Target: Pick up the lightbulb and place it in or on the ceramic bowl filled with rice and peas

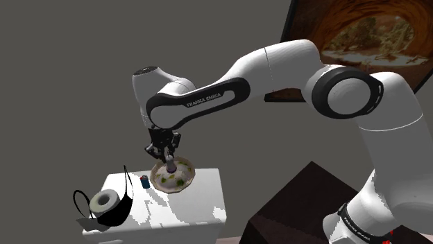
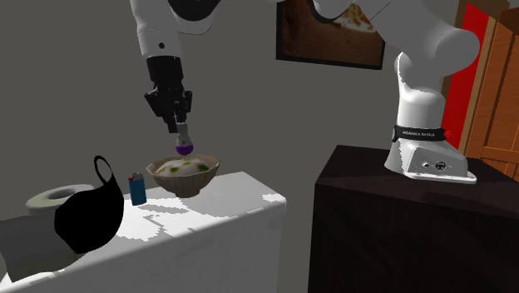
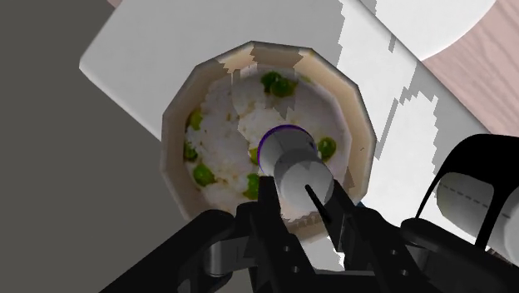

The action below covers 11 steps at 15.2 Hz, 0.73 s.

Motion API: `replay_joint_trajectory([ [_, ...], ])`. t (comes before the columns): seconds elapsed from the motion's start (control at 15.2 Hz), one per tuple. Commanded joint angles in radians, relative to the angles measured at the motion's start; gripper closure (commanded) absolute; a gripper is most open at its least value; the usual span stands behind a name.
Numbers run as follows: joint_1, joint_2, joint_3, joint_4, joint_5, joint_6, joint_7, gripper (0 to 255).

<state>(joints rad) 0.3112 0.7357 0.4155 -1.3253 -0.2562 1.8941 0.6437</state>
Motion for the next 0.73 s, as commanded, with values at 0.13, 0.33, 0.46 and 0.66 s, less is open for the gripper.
replay_joint_trajectory([
  [0.13,-0.011,0.02,-0.012,0.017,-0.003,-0.009,-0.007,0],
  [0.33,-0.008,0.033,-0.015,0.051,-0.004,-0.03,-0.014,0],
  [0.46,-0.015,0.006,0.001,0.02,-0.005,-0.028,-0.002,0],
  [0.66,-0.007,-0.004,0.007,0.099,0.002,-0.115,-0.01,0],
])
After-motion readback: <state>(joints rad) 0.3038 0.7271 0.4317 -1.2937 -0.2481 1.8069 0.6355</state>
